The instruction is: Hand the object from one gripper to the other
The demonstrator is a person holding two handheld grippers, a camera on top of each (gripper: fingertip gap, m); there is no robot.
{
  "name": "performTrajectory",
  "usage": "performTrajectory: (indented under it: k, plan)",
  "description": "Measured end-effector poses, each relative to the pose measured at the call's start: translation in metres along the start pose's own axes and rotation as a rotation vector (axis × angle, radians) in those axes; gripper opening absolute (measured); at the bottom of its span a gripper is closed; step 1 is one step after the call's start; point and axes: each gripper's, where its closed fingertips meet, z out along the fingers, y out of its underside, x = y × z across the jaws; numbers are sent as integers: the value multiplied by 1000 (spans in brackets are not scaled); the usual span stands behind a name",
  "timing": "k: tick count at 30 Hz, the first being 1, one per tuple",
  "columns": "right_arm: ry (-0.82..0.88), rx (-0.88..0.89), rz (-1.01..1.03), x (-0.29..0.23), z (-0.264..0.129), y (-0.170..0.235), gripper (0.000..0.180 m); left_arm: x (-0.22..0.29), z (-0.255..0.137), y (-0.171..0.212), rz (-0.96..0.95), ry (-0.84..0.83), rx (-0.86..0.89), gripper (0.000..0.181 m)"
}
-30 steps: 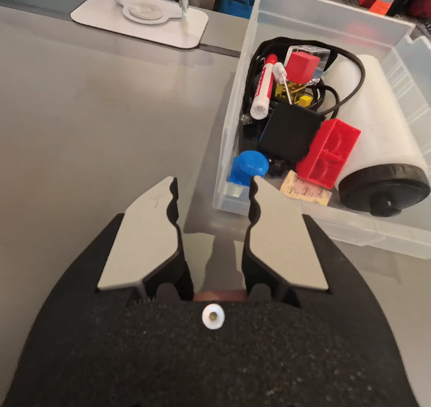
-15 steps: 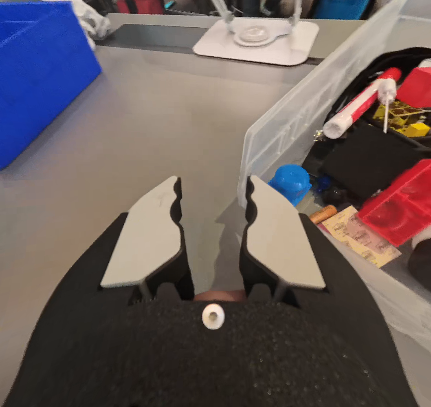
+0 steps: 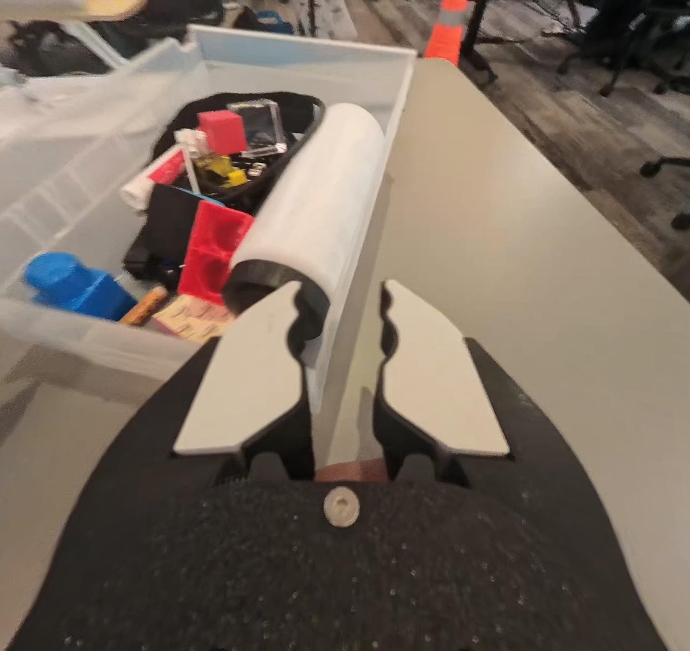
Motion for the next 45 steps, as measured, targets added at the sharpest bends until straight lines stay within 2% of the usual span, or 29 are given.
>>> performTrajectory:
  k: [2,3,5,8,11,16,23,28,31,36,37,38,40,42,45]
  plan:
    - [6,-14,64,-1,10,2,16,-4,20,1,-14,-38,-55,22]
    - [-1,-26,107,-2,12,3,7,1,27,4,-35,-5,-85,6]
    - [23,-42,93,1,15,2,5,3,35,6,-70,-5,-114,5]
    - [64,-51,75,2,15,2,5,-1,41,2,-6,-38,-163,3]
    - [106,-75,41,-6,4,-2,4,-4,30,-3,-47,-52,-119,2]
    - [5,-76,29,-52,-12,-1,4,-28,-31,11,-2,-168,-50,2]
    - [-196,-35,-56,-180,-33,-10,4,-114,-131,53,-75,-381,-33,3]
    - [-284,-24,-91,-245,-28,-3,4,-162,-168,77,-99,-466,-42,3]
    - [-278,5,-110,-252,-23,4,5,-165,-167,93,-188,-396,-64,6]
    - [-324,44,-157,-249,-27,5,5,-154,-178,86,-262,-328,12,16]
    - [-330,53,-186,-249,-31,3,6,-154,-184,80,-258,-329,36,18]
    - [-350,39,-214,-251,-36,5,15,-154,-192,75,-253,-335,54,20]
    - [-368,30,-244,-249,-49,4,28,-159,-212,66,-252,-356,79,24]
    - [-352,128,-246,-242,-68,-13,27,-171,-242,59,-250,-391,112,30]
    - [-453,226,-316,-259,-100,-26,27,-214,-302,69,-251,-522,123,45]
